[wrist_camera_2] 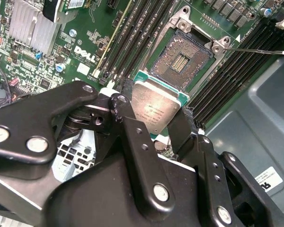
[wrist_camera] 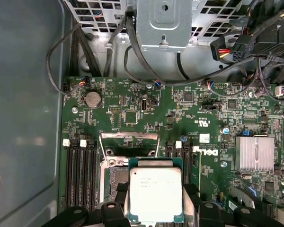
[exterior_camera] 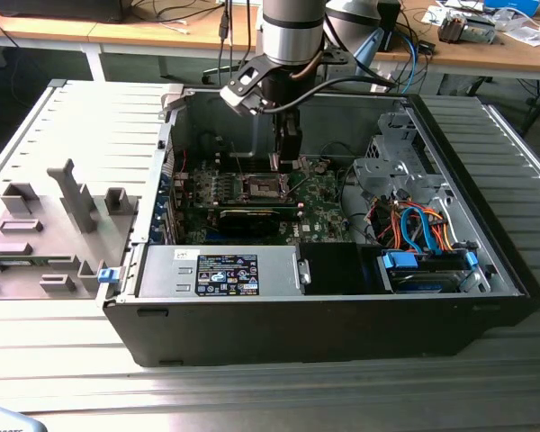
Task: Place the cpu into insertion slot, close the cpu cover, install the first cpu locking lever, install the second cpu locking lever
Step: 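Place the cpu into insertion slot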
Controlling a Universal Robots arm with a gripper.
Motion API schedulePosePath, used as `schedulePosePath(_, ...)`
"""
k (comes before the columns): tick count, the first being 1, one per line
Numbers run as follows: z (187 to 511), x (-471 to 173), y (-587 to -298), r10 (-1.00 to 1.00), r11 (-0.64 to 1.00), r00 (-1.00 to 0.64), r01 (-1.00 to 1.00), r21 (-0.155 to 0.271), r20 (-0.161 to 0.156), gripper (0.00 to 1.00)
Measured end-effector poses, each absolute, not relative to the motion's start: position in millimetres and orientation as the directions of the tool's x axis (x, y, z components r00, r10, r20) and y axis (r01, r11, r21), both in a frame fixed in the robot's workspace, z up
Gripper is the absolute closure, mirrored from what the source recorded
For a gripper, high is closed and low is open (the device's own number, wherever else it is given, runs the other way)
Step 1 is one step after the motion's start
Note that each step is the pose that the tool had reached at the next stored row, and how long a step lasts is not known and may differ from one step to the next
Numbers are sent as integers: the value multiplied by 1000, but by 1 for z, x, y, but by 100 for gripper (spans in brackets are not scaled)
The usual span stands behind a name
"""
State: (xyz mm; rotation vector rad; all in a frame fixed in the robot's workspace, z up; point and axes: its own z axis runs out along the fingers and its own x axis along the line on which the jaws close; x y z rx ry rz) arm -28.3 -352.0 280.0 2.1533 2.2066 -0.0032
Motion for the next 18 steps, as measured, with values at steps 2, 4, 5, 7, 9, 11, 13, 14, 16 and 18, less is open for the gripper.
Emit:
schedulePosePath(2, 280, -28, -352, 999, 13, -11, 999, 39, -43, 46)
schedulePosePath(4, 280, -28, -352, 999, 4, -2, 999, 39, -43, 46)
schedulePosePath(5, 280, -28, -352, 999, 0, 1, 999, 39, -43, 46)
schedulePosePath(7, 280, -28, -352, 999, -15, 17, 999, 39, -43, 46)
schedulePosePath(9, 280, -28, -352, 999, -21, 23, 999, 39, -43, 46)
schedulePosePath(11, 280, -28, -352, 999, -26, 28, 999, 39, -43, 46)
schedulePosePath(13, 280, -28, -352, 999, -31, 33, 999, 39, -43, 46)
schedulePosePath(14, 280, -28, -352, 998, -33, 35, 999, 39, -43, 46)
schedulePosePath(16, 280, -28, -351, 998, -37, 39, 999, 39, -43, 46)
schedulePosePath(18, 280, -28, -351, 998, -43, 45, 998, 39, -43, 46)
